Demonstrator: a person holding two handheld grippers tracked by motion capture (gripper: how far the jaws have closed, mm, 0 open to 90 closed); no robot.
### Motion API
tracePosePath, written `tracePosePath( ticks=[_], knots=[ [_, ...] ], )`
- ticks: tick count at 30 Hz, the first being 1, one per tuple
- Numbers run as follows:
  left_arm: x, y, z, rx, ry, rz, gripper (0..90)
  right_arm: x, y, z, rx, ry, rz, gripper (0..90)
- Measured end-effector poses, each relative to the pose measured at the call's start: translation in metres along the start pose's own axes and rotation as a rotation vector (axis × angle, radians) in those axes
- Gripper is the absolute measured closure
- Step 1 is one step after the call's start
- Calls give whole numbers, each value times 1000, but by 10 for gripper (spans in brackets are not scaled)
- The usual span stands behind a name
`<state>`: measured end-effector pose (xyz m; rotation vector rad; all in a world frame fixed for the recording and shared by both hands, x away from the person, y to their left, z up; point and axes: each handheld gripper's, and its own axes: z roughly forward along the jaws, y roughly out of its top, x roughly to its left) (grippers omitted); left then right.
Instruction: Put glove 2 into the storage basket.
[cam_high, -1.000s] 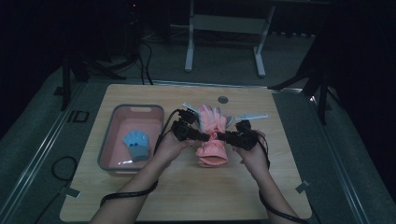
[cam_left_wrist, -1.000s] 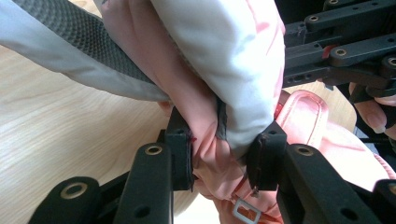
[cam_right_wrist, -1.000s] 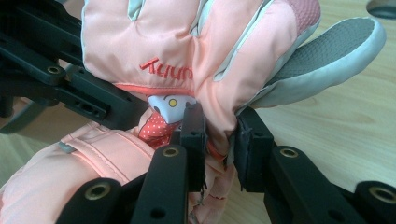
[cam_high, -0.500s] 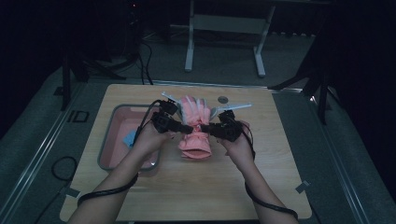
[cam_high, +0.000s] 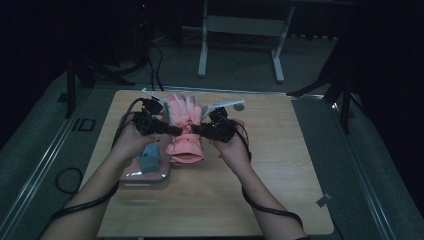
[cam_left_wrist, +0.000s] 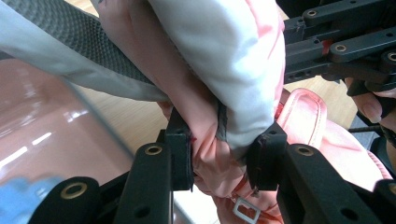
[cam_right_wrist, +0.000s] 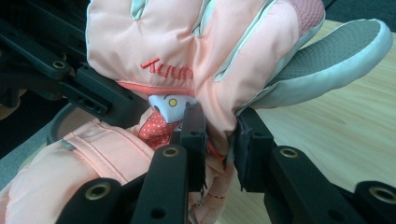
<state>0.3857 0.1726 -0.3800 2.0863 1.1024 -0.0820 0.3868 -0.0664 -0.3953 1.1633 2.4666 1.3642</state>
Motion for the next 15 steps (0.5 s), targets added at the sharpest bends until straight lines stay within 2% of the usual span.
tracePosePath(
  ticks=[3, 4, 5, 7, 8, 10, 11, 12, 14, 15],
  knots=[
    [5, -4, -8, -1, 11, -4, 668, 6, 4, 7, 0, 9, -2, 754],
    [12, -8, -16, 3, 21, -10, 668, 13, 8, 15, 1, 19, -1, 754],
    [12, -8, -16, 3, 21, -10, 668, 13, 8, 15, 1, 19, -1, 754],
    [24, -15, -30, 19, 29, -6, 667, 25, 12, 30, -4, 37, -2, 753],
    [24, -15, -30, 19, 29, -6, 666, 25, 12, 30, -4, 37, -2, 753],
    [40, -24, -43, 46, 42, -18, 666, 37, 14, 47, -4, 56, 3, 753],
    [40, -24, -43, 46, 42, -18, 666, 37, 14, 47, -4, 56, 3, 753],
    [47, -30, -47, 50, 55, -27, 666, 46, 15, 60, -1, 60, 2, 754],
    [51, -33, -50, 51, 57, -38, 666, 49, 15, 66, 1, 63, 8, 754],
    [56, -38, -52, 48, 64, -45, 666, 55, 16, 78, 6, 66, 16, 754]
  ],
)
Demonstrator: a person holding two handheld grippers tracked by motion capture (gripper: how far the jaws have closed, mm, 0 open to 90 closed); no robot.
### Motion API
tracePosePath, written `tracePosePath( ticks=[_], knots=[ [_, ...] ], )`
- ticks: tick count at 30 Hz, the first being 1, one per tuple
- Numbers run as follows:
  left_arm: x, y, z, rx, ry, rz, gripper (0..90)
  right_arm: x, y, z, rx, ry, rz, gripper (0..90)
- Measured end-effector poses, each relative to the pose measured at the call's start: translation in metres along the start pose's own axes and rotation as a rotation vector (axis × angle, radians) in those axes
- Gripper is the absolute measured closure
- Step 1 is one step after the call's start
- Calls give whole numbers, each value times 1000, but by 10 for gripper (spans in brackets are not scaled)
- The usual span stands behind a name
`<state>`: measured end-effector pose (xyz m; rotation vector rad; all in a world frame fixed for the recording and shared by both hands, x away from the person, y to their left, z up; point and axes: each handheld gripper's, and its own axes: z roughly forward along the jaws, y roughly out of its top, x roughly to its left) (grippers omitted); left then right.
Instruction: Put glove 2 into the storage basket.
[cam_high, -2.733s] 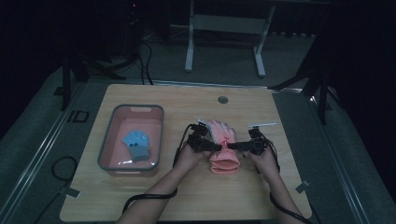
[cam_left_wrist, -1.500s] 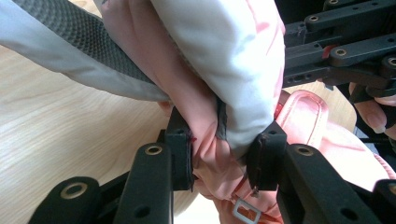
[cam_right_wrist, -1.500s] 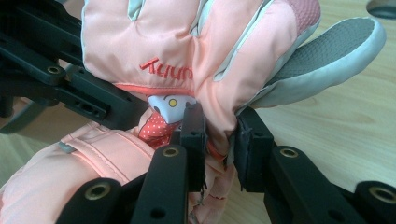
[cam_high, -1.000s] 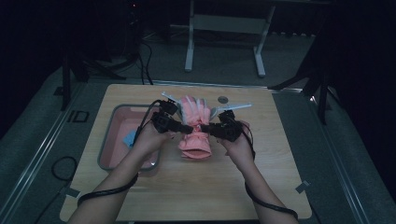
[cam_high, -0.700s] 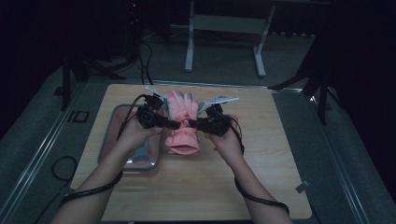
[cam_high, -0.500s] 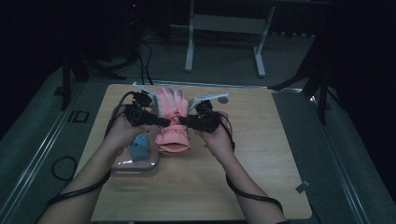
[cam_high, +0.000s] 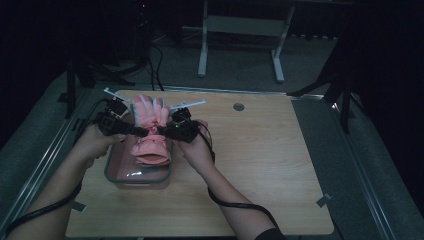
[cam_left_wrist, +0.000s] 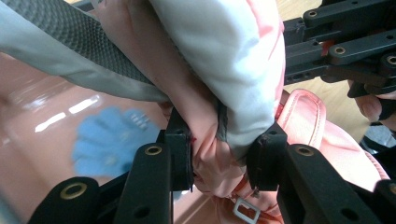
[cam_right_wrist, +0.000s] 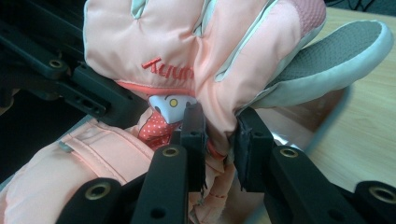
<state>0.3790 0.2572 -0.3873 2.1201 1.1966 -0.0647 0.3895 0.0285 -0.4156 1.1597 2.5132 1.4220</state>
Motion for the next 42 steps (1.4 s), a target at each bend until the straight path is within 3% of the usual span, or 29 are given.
tracePosePath(
  ticks=[1, 3, 4, 6, 11, 19, 26, 30, 37, 38, 39, 42],
  knots=[
    [7, -6, -1, -1, 6, -7, 666, 2, 0, 4, 3, -1, 0, 754],
    [7, -6, -1, -1, 6, -7, 666, 3, -1, 10, 6, -1, 3, 754],
    [17, -13, 1, 3, 6, -11, 666, 3, -1, 10, 6, -1, 3, 754],
    [24, -21, 6, 12, 0, -14, 665, 7, -6, 26, 24, -8, 12, 754],
    [41, -38, 21, 31, -32, -49, 664, 7, -20, 46, 73, -8, 31, 754],
    [50, -53, 46, 83, -55, -84, 660, 2, -42, 63, 174, -31, 41, 750],
    [53, -59, 57, 98, -46, -88, 653, -1, -48, 68, 204, -47, 37, 741],
    [51, -58, 62, 99, -12, -93, 618, -1, -48, 72, 219, -73, 22, 738],
    [43, -54, 66, 114, 91, -49, 521, 0, -47, 74, 238, -94, 25, 729],
    [43, -54, 66, 114, 91, -49, 495, 0, -47, 74, 238, -94, 25, 729],
    [44, -54, 65, 109, 126, -57, 457, 0, -45, 74, 229, -96, 24, 682],
    [46, -55, 64, 89, 132, -65, 419, -2, -41, 71, 212, -106, 16, 622]
  ],
)
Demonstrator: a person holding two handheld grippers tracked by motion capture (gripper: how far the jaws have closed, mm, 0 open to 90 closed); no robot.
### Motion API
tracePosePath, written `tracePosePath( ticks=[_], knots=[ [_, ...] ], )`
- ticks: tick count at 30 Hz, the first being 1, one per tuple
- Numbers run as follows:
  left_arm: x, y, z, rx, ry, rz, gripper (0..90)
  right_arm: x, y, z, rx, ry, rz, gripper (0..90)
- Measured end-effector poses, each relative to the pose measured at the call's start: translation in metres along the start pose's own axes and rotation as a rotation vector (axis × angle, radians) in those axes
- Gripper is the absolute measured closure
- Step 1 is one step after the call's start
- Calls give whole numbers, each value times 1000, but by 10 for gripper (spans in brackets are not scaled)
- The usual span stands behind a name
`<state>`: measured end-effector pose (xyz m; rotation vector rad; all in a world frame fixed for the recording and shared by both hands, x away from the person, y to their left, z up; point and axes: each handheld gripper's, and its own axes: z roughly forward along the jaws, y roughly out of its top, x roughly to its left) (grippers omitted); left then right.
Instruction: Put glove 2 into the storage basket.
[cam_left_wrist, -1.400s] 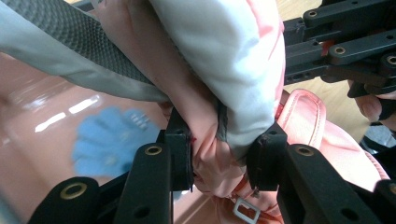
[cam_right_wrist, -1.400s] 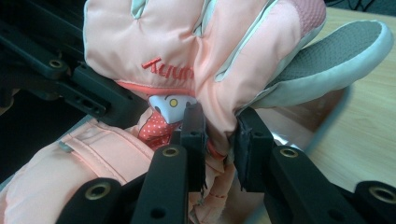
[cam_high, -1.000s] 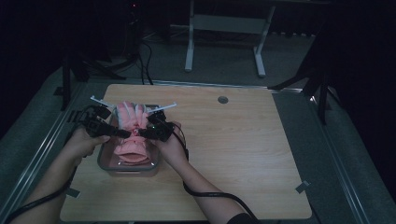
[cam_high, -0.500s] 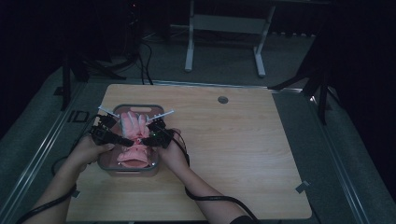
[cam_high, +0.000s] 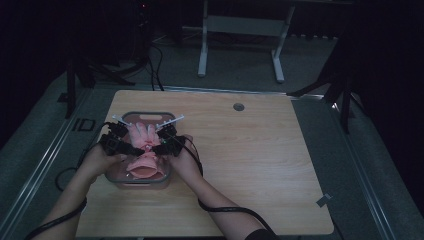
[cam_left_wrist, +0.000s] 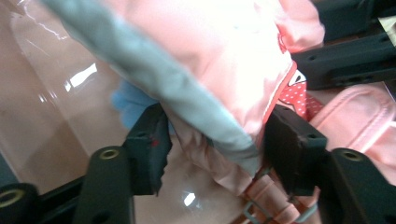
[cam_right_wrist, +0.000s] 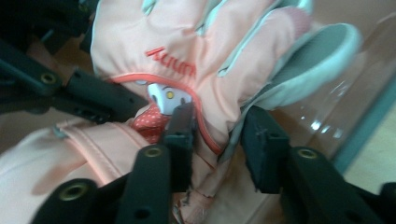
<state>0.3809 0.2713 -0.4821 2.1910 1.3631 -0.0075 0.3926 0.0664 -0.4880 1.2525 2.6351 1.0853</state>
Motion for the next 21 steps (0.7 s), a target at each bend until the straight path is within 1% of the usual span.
tracePosePath(
  ticks=[2, 3, 4, 6, 8, 10, 11, 12, 13, 14, 15, 16, 17, 18, 19, 21],
  knots=[
    [1, 0, 1, -15, 1, -15, 396, -1, 3, -4, -17, -13, -18, 571],
    [2, 0, 1, -26, 2, -23, 395, -2, 4, -7, -37, -17, -26, 562],
    [2, 0, 1, -26, 2, -23, 391, -2, 6, -10, -53, -17, -33, 508],
    [1, 2, 2, -45, 15, -26, 367, -2, 9, -15, -81, 16, -42, 427],
    [0, 4, 4, -62, 17, -40, 323, -4, 10, -19, -99, 21, -46, 397],
    [-1, 5, 4, -82, 26, -50, 268, -8, 9, -21, -104, 47, -31, 339],
    [-1, 4, 4, -106, 25, -54, 251, -10, 8, -22, -104, 61, -23, 311],
    [-1, 4, 3, -126, 26, -62, 234, -12, 7, -22, -98, 82, -27, 273],
    [0, 3, 3, -129, 28, -60, 205, -13, 6, -22, -99, 96, -32, 264],
    [0, 3, 3, -129, 28, -60, 168, -13, 6, -22, -99, 96, -32, 264],
    [-1, 2, 2, -166, 45, -55, 168, -15, 5, -23, -103, 106, -28, 254],
    [-2, 1, 0, -183, 53, -48, 144, -19, 5, -26, -110, 134, -8, 245],
    [-2, 1, -1, -203, 61, -48, 142, -20, 5, -27, -109, 133, -12, 235],
    [-3, 0, -3, -221, 72, -51, 123, -21, 5, -29, -113, 142, -17, 217],
    [-4, 0, -5, -234, 87, -48, 88, -22, 5, -31, -117, 155, -16, 210],
    [-6, -1, -10, -269, 98, -27, 16, -23, 6, -36, -120, 158, -32, 204]
  ],
)
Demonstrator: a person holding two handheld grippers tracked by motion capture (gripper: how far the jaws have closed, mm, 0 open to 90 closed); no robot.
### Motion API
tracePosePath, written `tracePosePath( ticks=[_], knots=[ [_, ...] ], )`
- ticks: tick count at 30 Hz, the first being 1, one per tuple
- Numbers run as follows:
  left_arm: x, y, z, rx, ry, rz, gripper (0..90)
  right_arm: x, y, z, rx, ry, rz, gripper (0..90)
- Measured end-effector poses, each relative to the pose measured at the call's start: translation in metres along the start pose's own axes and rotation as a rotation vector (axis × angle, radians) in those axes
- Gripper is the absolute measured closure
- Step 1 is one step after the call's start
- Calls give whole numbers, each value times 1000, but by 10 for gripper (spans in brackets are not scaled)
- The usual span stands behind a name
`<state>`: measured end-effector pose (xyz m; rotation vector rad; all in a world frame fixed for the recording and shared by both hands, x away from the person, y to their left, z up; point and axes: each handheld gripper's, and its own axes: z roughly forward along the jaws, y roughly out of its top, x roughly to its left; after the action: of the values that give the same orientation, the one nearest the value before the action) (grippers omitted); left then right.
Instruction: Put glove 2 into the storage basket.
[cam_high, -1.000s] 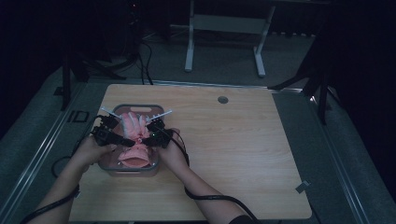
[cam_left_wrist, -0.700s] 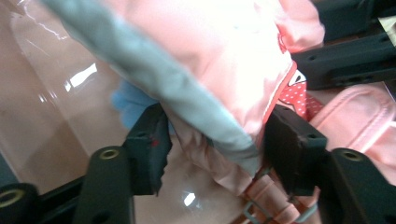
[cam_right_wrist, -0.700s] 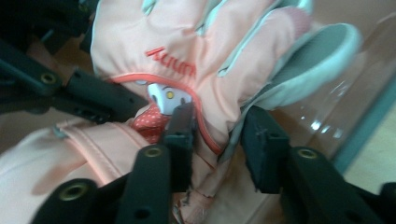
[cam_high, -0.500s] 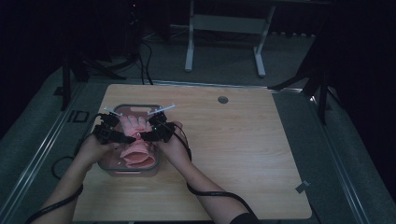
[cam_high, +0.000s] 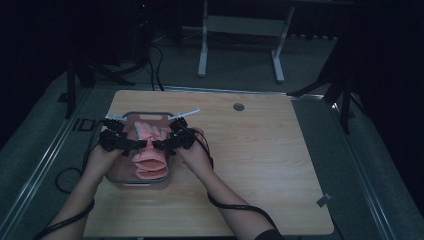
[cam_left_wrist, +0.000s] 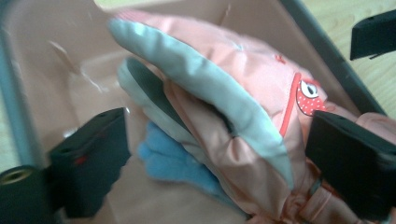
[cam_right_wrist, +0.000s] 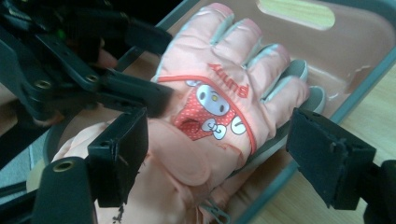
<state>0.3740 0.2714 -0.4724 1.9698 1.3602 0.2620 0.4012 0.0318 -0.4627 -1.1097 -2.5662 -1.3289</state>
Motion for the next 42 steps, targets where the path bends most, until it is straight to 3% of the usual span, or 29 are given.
tracePosePath(
  ticks=[4, 9, 13, 16, 17, 18, 27, 32, 34, 36, 42],
  knots=[
    [-6, 1, -13, -61, -27, 10, 15, -1, 2, -12, -26, 5, -6, 200],
    [-24, 1, -27, -111, -49, 47, 15, -5, 0, -22, -22, 5, -33, 196],
    [-47, 3, -30, -110, -73, 94, 16, -9, -4, -30, -20, 8, -45, 194],
    [-54, 4, -30, -119, -78, 107, 16, -12, -6, -34, -19, 4, -46, 194],
    [-64, 4, -31, -129, -105, 119, 16, -14, -8, -38, -21, 10, -42, 194],
    [-64, 4, -31, -129, -105, 119, 16, -14, -8, -38, -21, 10, -42, 194],
    [-112, 9, -32, -151, -162, 190, 16, -22, -21, -59, -34, -2, -53, 195],
    [-141, 9, -28, -153, -226, 243, 16, -28, -32, -72, -26, -8, -73, 185],
    [-149, 8, -26, -155, -238, 256, 16, -32, -36, -77, -28, -13, -74, 185],
    [-157, 6, -23, -145, -276, 261, 16, -35, -41, -82, -36, -19, -73, 185],
    [-181, -3, -12, -125, -272, 326, 16, -43, -57, -93, -41, -49, -103, 182]
  ],
)
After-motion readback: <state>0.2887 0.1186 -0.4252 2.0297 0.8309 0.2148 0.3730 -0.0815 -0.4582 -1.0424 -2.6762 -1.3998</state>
